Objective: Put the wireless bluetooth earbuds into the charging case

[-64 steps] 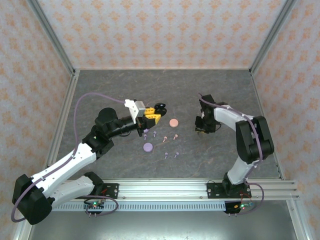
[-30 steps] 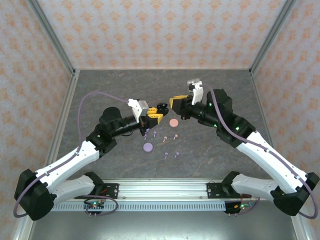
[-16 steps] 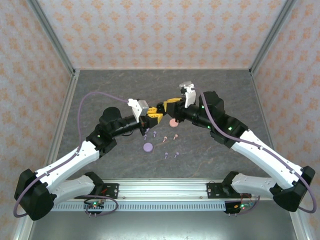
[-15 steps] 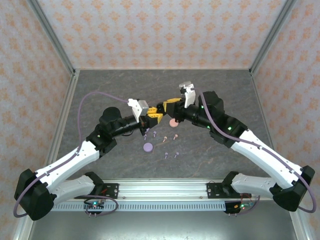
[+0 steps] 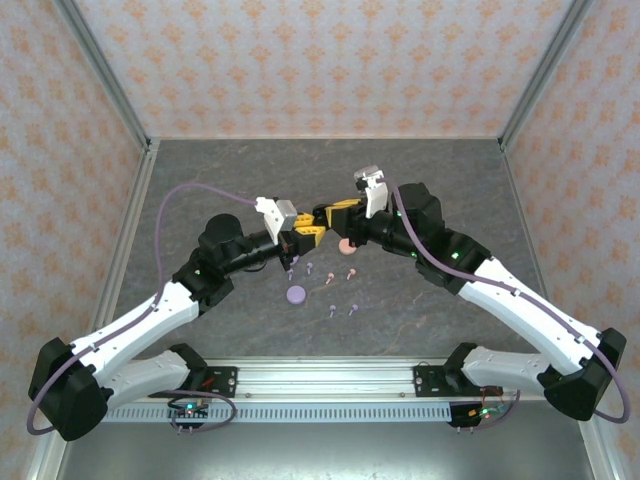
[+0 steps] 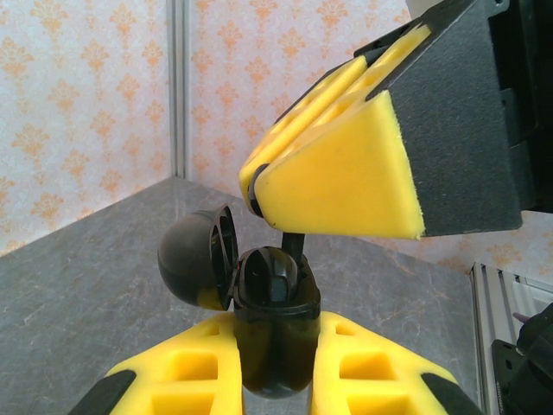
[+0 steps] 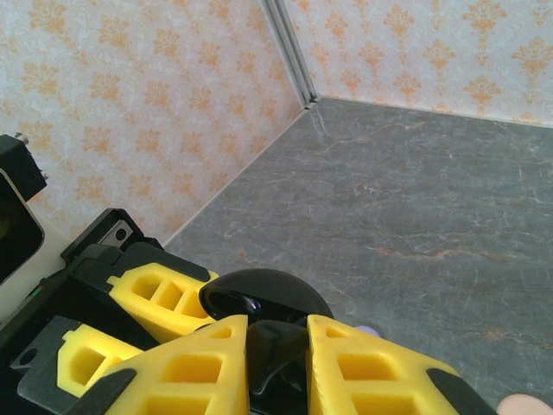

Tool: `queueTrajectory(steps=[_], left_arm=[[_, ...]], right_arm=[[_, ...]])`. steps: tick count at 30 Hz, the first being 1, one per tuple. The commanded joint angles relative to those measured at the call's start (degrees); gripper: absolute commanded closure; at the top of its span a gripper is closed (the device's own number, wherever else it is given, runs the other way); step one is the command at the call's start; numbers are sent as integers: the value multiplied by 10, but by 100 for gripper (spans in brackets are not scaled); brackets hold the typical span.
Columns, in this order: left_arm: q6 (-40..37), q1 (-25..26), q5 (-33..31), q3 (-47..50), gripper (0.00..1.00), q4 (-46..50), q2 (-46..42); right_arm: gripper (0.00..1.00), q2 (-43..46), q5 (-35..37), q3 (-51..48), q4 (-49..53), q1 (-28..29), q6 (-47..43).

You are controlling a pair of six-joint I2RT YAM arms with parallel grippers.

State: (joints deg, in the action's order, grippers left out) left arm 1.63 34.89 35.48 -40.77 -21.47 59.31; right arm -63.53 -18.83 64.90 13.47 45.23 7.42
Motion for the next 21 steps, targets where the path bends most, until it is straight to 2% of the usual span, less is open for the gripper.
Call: queueTrajectory(steps=[1, 9, 21], left_arm=[[-2, 7, -6, -14, 100, -20, -1], [-1, 7, -8, -11, 100, -23, -3], [0, 7, -6, -9, 100, -25, -2]], right_arm=[[80, -8, 0, -3, 7, 4, -8], [79, -21, -20, 12, 31, 4, -10], [69, -16, -28, 44, 43, 4, -2]])
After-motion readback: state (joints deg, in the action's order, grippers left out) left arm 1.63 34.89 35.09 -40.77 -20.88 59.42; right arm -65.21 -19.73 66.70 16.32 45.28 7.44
